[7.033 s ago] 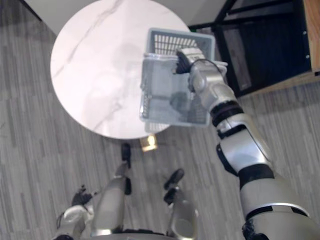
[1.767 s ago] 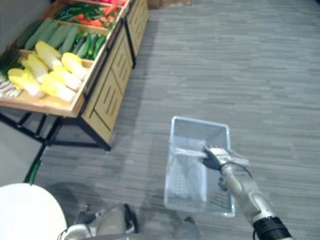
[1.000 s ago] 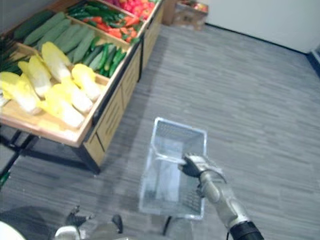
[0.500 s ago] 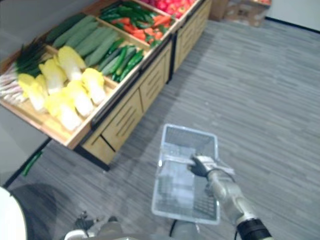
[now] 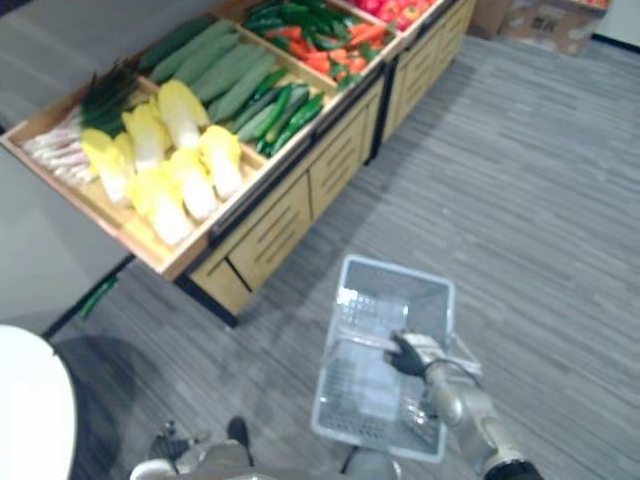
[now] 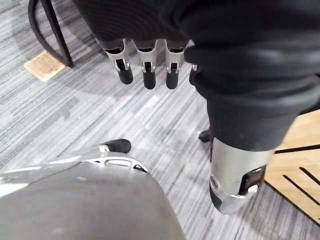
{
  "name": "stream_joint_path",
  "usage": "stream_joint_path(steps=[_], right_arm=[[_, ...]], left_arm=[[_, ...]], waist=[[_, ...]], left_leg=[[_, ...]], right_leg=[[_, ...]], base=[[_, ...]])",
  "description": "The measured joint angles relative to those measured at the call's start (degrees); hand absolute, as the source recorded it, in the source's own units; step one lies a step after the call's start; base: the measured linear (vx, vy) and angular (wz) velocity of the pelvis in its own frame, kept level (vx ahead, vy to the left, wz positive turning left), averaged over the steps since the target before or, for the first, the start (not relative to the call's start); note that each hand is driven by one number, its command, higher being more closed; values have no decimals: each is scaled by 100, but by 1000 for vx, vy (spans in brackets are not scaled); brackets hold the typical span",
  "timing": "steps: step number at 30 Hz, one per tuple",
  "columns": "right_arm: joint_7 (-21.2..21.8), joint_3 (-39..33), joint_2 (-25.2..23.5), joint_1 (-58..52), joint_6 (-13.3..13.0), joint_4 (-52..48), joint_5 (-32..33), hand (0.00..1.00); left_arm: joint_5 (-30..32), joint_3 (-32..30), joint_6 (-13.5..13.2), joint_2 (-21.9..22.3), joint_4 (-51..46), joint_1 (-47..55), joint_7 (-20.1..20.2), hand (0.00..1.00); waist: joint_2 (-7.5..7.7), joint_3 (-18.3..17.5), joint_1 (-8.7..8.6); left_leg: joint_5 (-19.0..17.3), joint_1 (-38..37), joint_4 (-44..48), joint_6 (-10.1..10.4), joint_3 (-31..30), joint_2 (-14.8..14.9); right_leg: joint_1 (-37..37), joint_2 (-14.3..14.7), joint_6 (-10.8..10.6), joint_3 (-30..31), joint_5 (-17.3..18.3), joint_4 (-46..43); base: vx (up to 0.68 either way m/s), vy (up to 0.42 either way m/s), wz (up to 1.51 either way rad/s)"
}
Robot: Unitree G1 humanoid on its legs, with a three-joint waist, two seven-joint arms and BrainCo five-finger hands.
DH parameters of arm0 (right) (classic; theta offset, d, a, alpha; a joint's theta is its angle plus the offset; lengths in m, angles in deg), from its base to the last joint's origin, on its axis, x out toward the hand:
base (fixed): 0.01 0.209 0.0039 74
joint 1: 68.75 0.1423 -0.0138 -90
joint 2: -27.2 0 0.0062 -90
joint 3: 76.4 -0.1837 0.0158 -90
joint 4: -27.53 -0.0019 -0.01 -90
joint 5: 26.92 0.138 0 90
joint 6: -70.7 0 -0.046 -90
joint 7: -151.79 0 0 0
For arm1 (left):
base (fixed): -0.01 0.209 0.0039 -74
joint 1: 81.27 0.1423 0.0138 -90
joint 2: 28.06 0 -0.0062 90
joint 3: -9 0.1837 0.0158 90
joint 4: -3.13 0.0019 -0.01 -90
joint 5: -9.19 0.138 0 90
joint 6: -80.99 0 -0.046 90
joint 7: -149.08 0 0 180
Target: Pick vegetable in the basket
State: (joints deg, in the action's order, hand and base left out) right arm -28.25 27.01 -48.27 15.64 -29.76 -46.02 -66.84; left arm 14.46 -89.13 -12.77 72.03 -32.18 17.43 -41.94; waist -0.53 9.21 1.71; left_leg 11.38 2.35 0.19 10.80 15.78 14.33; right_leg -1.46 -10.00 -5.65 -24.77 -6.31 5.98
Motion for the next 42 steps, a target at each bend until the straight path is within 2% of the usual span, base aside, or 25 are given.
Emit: stream_joint_path(steps=[2,4,5,6,11,16,19,23,26,32,42], right_arm=[[-16,-10,-9,-21,-4,5,2,100],[-17,-13,-8,-36,-3,7,4,100],[-20,-30,-9,-51,0,8,5,100],[-17,-159,-409,-244,37,14,264,100],[-17,-169,-428,-250,34,33,266,100],[-72,-692,-805,-249,25,429,468,100],[-146,-1196,-983,-329,98,602,777,100],[-340,-1801,-1167,-527,350,741,1125,100],[-450,-1861,-1170,-671,499,796,1117,100],[-456,-1920,-1170,-731,493,899,1065,100],[-455,-1909,-1158,-690,433,907,1047,100]], left_arm=[[8,102,0,-1,-1,2,0,0],[38,223,-1,19,-1,3,8,0],[64,314,-1,21,-1,-9,9,0],[232,449,13,-227,16,-63,17,0],[232,441,13,-228,16,-63,17,0],[230,403,11,-229,15,-68,30,0],[227,322,3,-229,7,-70,64,0],[226,312,-9,-227,0,-62,143,0],[226,273,-10,-224,0,-58,153,0],[228,158,-9,-224,0,28,233,0],[232,157,-13,-225,0,29,237,0]], waist=[[-18,-7,-17],[-48,-25,-7],[-100,-52,-28],[257,-180,-16],[261,-178,-32],[268,-179,-89],[267,-180,-182],[279,-207,-278],[304,-237,-314],[279,-410,-306],[251,-453,-291]], left_leg=[[-189,-125,5,4,21,21],[-534,-244,10,-39,92,74],[-860,-283,8,-29,95,93],[-1465,-347,88,-144,102,-414],[-1465,-363,88,-144,126,-411],[-1472,-500,82,-135,290,-381],[-1477,-641,37,-126,413,-352],[-1479,-758,-11,-123,436,-353],[-1478,-757,-16,-122,430,-345],[-1469,-778,-75,-113,453,-352],[-1461,-852,-109,-106,469,-358]], right_leg=[[75,16,-16,37,-10,0],[77,69,-46,147,-22,2],[38,93,-118,208,-67,6],[-121,-388,-419,591,-291,16],[-124,-384,-419,624,-291,17],[-104,-350,-409,768,-299,16],[-37,-319,-408,814,-298,16],[37,-314,-409,836,-297,15],[58,-311,-406,801,-294,16],[58,-310,-407,797,-294,16],[76,-312,-407,796,-294,16]], base=[[0,87,-17],[-17,104,-29],[-17,69,-21],[-14,49,-13],[0,0,-2],[-2,-3,-15],[-17,-6,-13],[-14,0,-5],[-10,0,2],[0,0,0],[0,0,0]])
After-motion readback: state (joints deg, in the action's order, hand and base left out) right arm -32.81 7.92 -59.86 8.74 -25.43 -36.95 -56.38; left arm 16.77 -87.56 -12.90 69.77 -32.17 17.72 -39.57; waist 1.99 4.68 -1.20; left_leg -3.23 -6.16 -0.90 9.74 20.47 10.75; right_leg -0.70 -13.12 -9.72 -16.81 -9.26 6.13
